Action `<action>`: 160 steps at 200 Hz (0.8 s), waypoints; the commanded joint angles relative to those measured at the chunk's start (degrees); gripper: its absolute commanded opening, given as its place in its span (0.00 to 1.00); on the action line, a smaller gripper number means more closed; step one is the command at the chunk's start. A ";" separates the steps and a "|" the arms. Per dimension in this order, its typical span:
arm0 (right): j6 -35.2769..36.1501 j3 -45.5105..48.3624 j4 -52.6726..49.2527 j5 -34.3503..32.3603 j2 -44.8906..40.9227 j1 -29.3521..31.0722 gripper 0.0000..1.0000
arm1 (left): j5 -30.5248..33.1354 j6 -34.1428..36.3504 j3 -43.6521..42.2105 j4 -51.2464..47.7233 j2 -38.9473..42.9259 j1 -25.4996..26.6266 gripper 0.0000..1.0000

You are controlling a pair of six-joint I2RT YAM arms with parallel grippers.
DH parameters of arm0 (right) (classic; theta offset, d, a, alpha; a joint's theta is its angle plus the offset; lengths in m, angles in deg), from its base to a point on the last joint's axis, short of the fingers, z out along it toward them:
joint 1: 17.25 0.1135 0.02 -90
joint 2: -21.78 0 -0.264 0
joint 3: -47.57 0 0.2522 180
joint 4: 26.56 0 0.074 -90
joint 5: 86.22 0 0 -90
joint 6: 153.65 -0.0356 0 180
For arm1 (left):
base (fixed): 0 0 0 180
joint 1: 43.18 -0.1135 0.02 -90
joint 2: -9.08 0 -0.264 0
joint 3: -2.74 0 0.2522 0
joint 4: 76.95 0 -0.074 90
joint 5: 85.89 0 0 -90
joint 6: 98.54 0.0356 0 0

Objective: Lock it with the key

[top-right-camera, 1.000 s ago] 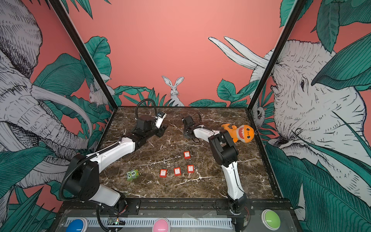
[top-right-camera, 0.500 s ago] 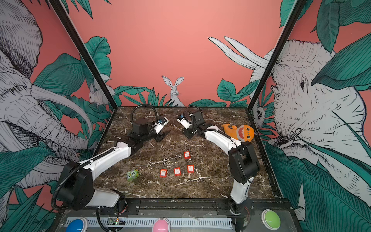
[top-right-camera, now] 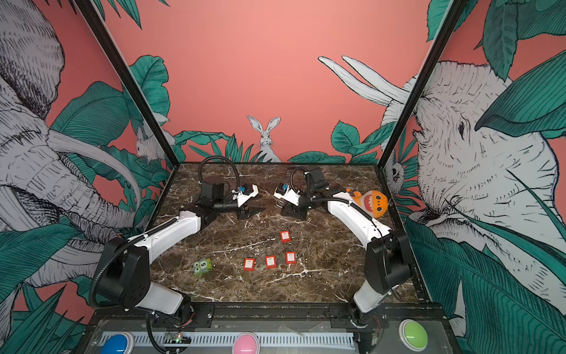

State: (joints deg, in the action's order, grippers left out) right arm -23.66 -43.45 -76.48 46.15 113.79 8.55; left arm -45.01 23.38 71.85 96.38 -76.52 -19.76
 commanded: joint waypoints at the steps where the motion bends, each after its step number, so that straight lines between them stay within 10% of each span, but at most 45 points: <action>1: 7.81 -0.62 -5.81 7.49 -2.27 -0.26 0.05 | -6.82 8.50 -0.68 4.57 0.40 0.21 0.57; 66: 10.37 -4.88 -14.15 10.10 -0.69 -0.40 0.05 | -6.49 32.59 3.00 -4.47 -0.36 4.04 0.52; 160: 11.78 -6.65 -17.36 9.82 1.83 -0.38 0.05 | -1.75 38.38 1.60 -1.39 -0.09 9.53 0.45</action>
State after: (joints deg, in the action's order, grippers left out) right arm -13.26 -48.34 -92.15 53.80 114.95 8.44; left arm -47.02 58.44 73.47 95.86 -77.24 -10.58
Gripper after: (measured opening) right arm 0.295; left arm 0.474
